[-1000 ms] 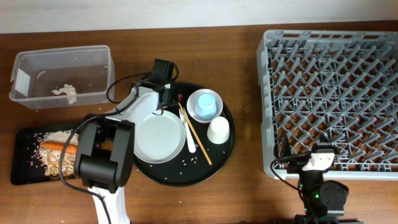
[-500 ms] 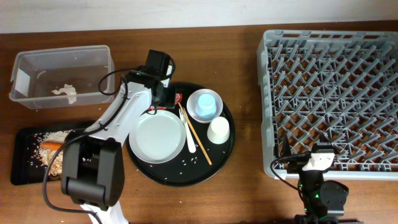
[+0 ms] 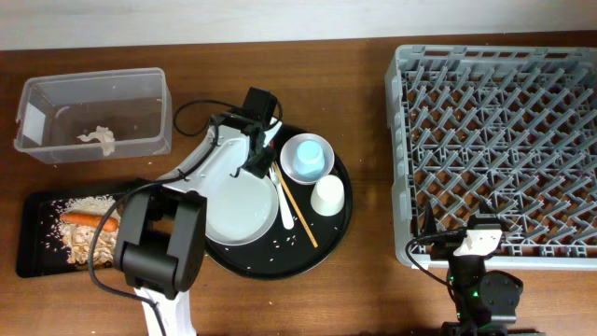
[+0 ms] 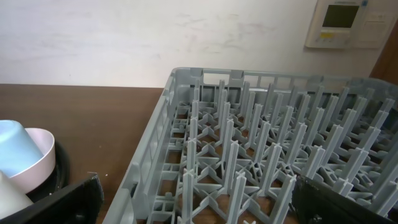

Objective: Sort waste into correct bins and load items into the dishwasher rack
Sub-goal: 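Reach the left gripper to the red wrapper and pinch it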

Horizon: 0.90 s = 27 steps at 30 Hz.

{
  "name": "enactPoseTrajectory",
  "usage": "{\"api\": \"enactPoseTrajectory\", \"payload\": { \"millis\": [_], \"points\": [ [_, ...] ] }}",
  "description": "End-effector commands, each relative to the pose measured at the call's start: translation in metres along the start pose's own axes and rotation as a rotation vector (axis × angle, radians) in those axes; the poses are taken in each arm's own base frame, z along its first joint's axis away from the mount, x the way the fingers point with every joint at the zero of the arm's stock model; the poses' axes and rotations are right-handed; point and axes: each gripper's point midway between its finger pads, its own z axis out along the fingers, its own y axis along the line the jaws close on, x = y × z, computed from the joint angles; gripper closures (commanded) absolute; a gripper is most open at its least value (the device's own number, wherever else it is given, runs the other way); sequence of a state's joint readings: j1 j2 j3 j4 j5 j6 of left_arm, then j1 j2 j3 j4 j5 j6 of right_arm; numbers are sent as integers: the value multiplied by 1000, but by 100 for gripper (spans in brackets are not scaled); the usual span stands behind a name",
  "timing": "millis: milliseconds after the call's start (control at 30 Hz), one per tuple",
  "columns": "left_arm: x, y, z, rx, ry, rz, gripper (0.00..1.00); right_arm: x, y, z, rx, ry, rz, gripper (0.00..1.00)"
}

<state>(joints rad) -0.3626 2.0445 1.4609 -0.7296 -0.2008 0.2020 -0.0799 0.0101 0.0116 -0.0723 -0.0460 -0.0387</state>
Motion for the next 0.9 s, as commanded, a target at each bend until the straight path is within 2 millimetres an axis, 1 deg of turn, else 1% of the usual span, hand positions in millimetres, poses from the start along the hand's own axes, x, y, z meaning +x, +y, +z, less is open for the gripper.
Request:
{"api": "enactPoseTrajectory", "payload": {
  "millis": [0,100,300,333,400,433,467,533,600,667,700,767,833,867],
  "points": [
    [-7,2,1,-11,-20,34,39,2,-2,0,11,3,-6,1],
    [-7,1,6,-10,-17,35,40,2,-2,0,11,3,-6,1],
    [-5,-5,28,2,1,58,41,2,-2,0,11,3,-6,1],
    [-5,-5,31,1,2,61,42,2,-2,0,11,3,-6,1],
    [-9,-3,31,-9,-15,57,56,2,-2,0,11,3,-6,1],
    [-13,-2,31,-13,-28,54,66,2,-2,0,11,3,-6,1],
    [-13,-2,31,-13,-28,54,72,2,-2,0,11,3,-6,1],
    [-13,-2,31,-13,-28,54,91,2,-2,0,11,3,-6,1],
    [-14,-2,29,-13,-32,53,100,2,-2,0,11,3,-6,1],
    [-17,-3,23,-15,-45,56,100,2,-2,0,11,3,-6,1],
    [-23,-2,12,-19,-71,56,100,2,-2,0,11,3,-6,1],
    [-30,1,-2,-26,-105,47,100,2,-2,0,11,3,-6,1],
    [-37,6,-22,-35,-151,39,100,2,-2,0,11,3,-6,1],
    [-42,8,-35,-35,-183,33,100,2,-2,0,11,3,-6,1]
  ]
}}
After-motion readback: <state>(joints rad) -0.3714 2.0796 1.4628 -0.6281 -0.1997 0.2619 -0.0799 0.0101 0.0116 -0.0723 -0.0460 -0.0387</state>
